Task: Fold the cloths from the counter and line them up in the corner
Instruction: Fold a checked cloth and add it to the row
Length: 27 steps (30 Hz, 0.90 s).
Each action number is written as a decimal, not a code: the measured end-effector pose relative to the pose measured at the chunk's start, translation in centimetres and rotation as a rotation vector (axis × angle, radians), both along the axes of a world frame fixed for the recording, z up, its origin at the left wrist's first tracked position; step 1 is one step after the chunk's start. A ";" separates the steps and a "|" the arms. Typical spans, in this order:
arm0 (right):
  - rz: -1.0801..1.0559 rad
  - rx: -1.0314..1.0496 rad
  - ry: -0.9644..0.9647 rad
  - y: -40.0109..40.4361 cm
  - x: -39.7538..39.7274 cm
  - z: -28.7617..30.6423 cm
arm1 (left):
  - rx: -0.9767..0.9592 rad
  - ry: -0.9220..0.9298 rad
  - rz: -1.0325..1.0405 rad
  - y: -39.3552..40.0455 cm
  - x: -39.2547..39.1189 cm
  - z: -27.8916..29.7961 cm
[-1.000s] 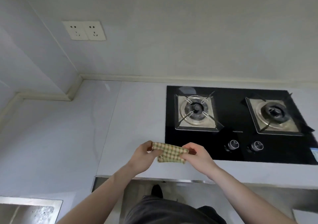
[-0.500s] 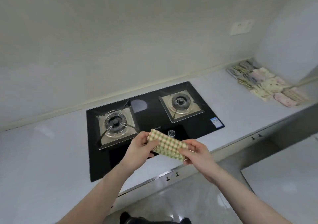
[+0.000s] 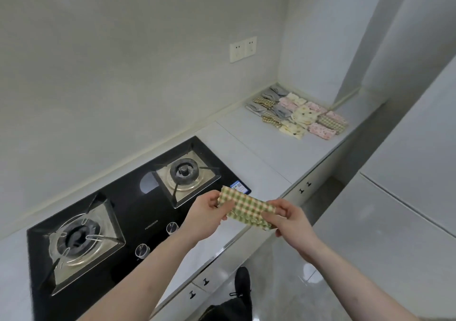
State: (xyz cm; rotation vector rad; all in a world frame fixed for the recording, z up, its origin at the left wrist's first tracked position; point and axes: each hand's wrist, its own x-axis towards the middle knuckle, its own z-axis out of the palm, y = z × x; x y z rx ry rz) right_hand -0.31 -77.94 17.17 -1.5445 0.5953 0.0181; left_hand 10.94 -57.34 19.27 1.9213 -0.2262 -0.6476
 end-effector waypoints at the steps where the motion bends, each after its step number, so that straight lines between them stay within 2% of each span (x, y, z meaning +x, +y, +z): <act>1: -0.017 0.001 0.003 -1.1 0.4 -0.1 | 0.002 -0.012 -0.003 -1.4 0.8 -0.2; 9: -0.154 -0.041 0.053 -10.8 5.9 -1.2 | -0.012 0.032 -0.020 -13.1 8.4 -2.2; 16: -0.357 -0.022 0.092 -21.0 11.5 -3.6 | 0.060 0.097 -0.137 -21.6 15.2 -3.9; 21: -0.522 0.029 0.193 -27.8 14.9 -7.4 | 0.128 0.131 -0.186 -25.7 18.3 -4.2; 27: -0.568 0.013 0.311 -34.0 19.9 -10.4 | 0.252 0.142 -0.280 -28.5 20.5 -3.9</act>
